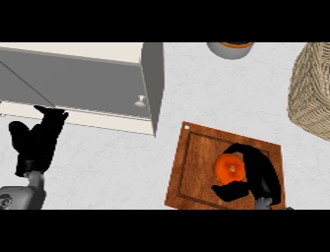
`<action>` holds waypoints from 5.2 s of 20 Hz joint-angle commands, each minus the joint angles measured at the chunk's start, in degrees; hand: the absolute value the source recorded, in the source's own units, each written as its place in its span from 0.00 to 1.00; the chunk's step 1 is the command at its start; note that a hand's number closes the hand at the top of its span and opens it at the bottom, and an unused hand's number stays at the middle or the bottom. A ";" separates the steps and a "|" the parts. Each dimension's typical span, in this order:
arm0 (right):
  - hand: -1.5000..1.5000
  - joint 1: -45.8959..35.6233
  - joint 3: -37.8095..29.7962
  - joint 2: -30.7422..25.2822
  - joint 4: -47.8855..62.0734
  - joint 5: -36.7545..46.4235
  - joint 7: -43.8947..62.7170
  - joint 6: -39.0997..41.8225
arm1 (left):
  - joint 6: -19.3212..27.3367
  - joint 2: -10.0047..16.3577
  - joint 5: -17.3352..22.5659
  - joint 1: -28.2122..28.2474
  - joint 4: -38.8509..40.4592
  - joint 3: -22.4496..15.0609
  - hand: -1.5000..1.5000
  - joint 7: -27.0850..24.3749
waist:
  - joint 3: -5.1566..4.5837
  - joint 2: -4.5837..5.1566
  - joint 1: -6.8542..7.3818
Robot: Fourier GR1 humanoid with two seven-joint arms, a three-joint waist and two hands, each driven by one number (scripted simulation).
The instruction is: Pick the squash from the cutting board and place it in the basket
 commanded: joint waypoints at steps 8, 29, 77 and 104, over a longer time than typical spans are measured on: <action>1.00 4.36 -0.48 2.86 4.76 -2.61 -8.80 -4.63 | -0.57 3.09 -0.11 -3.68 -0.41 4.17 0.50 -2.96 | 1.47 0.31 -0.07; 1.00 7.02 -4.19 -0.07 -19.43 -19.09 -31.08 -1.24 | 0.97 1.38 -1.72 -3.60 0.22 2.84 0.50 -3.24 | 1.33 0.01 -1.01; 1.00 -47.43 -37.11 -19.49 44.48 -15.13 -25.98 2.95 | -2.24 0.49 -2.35 -5.65 -0.50 4.40 0.50 -1.09 | 1.46 0.75 1.12; 1.00 -58.56 -23.29 -31.39 68.17 12.81 -43.48 -6.61 | -3.31 0.65 -2.57 -4.53 0.10 5.72 0.50 -4.29 | 1.43 0.99 2.14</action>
